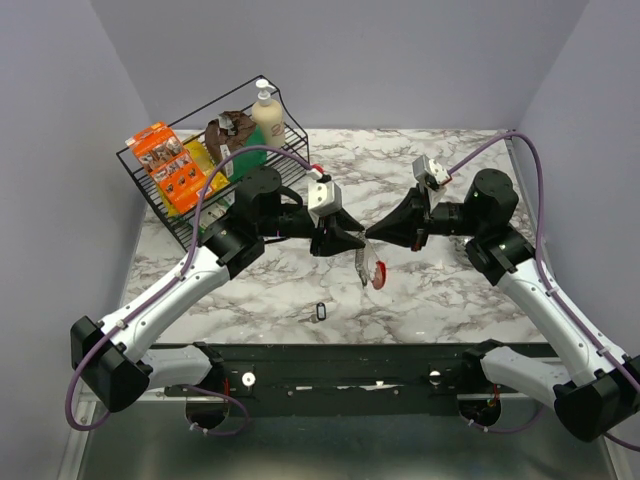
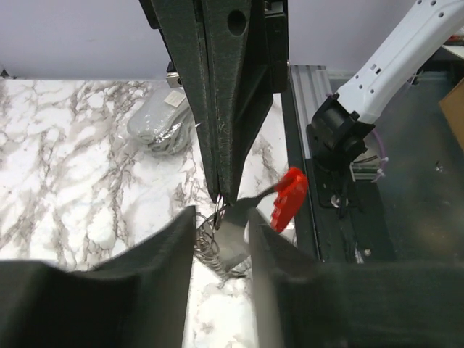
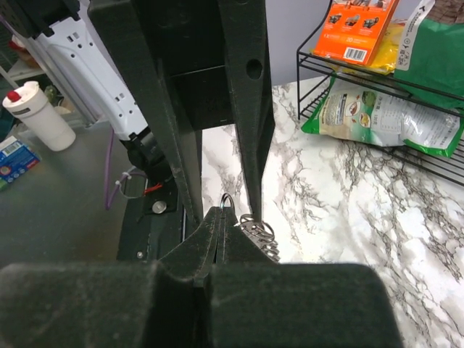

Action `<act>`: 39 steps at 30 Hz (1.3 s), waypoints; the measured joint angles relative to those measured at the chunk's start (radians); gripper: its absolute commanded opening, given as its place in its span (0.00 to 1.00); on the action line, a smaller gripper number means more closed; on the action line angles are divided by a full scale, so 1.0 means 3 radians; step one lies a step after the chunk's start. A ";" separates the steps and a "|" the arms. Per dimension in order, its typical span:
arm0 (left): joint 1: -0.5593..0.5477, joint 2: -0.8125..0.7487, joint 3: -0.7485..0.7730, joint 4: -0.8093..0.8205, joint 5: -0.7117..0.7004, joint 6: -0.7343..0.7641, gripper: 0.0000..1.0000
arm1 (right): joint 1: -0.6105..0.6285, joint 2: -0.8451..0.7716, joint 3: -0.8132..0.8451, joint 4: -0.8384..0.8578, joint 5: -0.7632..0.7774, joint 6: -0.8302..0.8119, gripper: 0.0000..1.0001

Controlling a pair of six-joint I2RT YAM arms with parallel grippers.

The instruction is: Put the keys on the keyring

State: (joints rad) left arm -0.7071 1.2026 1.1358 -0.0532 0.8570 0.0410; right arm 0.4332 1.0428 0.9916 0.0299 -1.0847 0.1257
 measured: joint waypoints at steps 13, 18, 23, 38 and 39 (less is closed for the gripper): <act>0.0114 -0.0266 -0.0066 0.0028 -0.0454 -0.0276 0.88 | 0.0000 -0.0056 -0.0067 -0.0008 0.0023 -0.0010 0.01; 0.0365 -0.0248 -0.0060 0.0064 -0.0465 -0.0586 0.88 | 0.0000 -0.0094 -0.0111 -0.0009 0.0023 -0.0011 0.01; 0.0567 -0.0248 -0.0122 0.0376 -0.0322 -0.0922 0.89 | 0.0000 -0.0184 -0.0150 -0.0009 0.0024 -0.0024 0.01; 0.0614 -0.0385 -0.0388 0.0819 -0.0109 -0.1172 0.89 | 0.0000 -0.0226 -0.0192 -0.0008 0.0066 -0.0048 0.01; 0.0614 -0.0380 -0.0388 0.0818 -0.0107 -0.1176 0.89 | 0.0000 -0.0221 -0.0206 -0.0009 0.0078 -0.0050 0.01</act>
State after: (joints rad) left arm -0.5228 1.0885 1.0195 0.1921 0.8249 -0.3119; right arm 0.4332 0.9764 0.9298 0.0273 -1.0615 0.1108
